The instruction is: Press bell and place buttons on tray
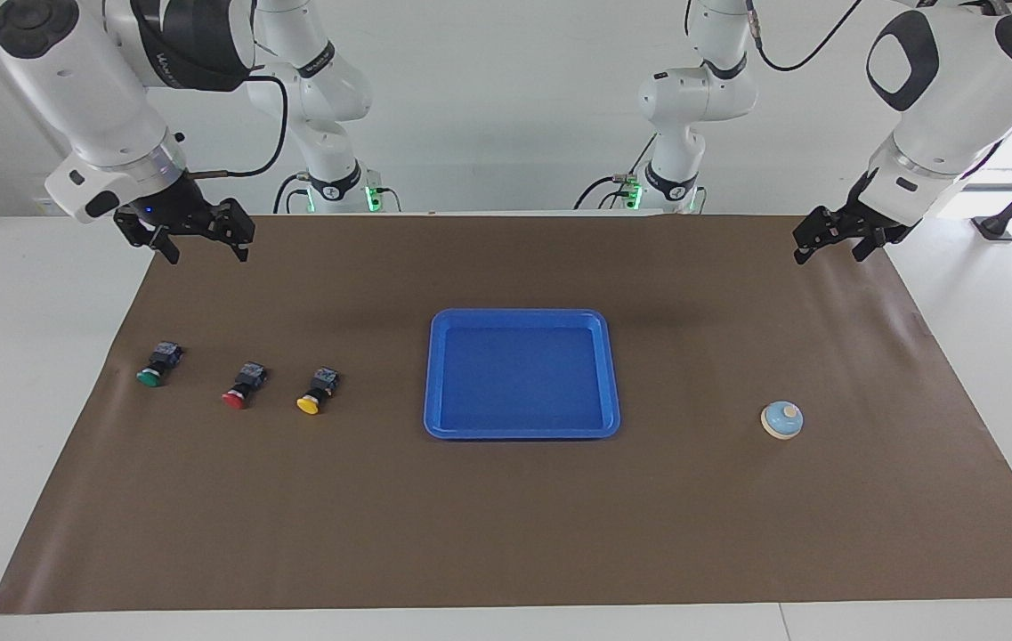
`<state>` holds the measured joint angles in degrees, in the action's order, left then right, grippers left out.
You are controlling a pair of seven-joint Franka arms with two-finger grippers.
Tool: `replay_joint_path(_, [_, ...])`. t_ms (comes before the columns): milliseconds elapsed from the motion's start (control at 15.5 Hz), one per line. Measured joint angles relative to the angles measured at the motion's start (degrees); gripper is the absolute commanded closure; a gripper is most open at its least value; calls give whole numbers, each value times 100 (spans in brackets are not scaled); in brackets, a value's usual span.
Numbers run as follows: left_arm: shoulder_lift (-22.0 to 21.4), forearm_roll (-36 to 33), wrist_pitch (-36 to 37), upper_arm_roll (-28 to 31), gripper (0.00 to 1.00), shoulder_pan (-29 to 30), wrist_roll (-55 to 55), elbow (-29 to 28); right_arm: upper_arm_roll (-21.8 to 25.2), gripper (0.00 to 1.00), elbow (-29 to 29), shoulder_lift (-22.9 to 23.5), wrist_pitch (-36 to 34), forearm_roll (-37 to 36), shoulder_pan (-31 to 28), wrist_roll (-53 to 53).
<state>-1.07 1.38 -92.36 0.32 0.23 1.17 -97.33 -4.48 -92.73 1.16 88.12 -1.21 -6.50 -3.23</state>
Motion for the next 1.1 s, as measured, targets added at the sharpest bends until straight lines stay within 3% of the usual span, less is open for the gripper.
replay_joint_path(387, [0, 0, -69, 6, 0, 3, -3, -7, 0, 0, 0, 0, 0, 0, 0, 0])
replay_joint_path(452, [0, 0, -160, 8, 17, 3, -3, -20, 0, 0, 0, 0, 0, 0, 0, 0])
replay_joint_path(516, [1, 0, -298, 8, 50, 3, -3, -43, 0, 0, 0, 0, 0, 0, 0, 0])
replay_joint_path(581, [5, 0, -401, 8, 76, 3, -3, -67, 0, 0, 0, 0, 0, 0, 0, 0])
replay_joint_path(645, [22, 0, -490, 8, 95, 3, -3, -92, 0, 0, 0, 0, 0, 0, 0, 0])
replay_joint_path(710, [62, 0, -599, 8, 100, 3, -3, -125, 0, 0, 0, 0, 0, 0, 0, 0])
replay_joint_path(839, [256, 0, -916, 8, 100, 3, -4, -189, 0, 0, 0, 0, 0, 0, 0, 0])
replay_joint_path(1097, [1088, 0, -1842, -1, 100, 1, -17, -242, 0, 0, 0, 0, 0, 0, 0, 0])
